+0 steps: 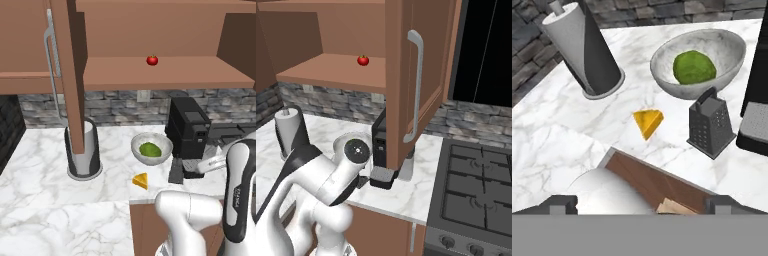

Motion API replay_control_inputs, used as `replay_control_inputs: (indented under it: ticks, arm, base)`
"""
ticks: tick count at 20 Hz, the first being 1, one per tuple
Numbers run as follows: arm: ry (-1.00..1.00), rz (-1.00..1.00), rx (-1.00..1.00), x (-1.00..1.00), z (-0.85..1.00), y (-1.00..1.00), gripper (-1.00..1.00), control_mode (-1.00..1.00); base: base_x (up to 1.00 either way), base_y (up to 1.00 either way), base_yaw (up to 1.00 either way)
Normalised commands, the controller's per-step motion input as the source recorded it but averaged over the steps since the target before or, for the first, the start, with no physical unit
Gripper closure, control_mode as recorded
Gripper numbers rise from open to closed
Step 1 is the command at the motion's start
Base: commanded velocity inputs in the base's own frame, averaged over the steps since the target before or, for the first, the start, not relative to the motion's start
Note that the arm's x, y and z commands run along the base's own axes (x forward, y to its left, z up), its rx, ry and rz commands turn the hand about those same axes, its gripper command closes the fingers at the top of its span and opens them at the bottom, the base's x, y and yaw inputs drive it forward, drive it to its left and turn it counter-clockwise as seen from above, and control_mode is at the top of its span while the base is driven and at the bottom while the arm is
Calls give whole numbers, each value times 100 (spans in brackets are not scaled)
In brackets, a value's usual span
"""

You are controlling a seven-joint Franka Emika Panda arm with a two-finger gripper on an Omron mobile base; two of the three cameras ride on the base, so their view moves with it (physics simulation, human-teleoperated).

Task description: Pick the cheese from the fridge and the cheese grater from the cabinet and place them next to the salad bowl.

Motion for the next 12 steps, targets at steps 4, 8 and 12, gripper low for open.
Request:
replay_control_inputs:
  ticks: [4, 8, 12]
  arm:
    - [0, -16, 0, -31, 33, 14, -100, -100]
    - [3, -18, 0, -26, 30, 15, -100, -100]
    - [0, -8, -4, -28, 16, 17, -100, -100]
  base:
    - [0, 0, 0]
    - [0, 0, 0]
    - [0, 0, 0]
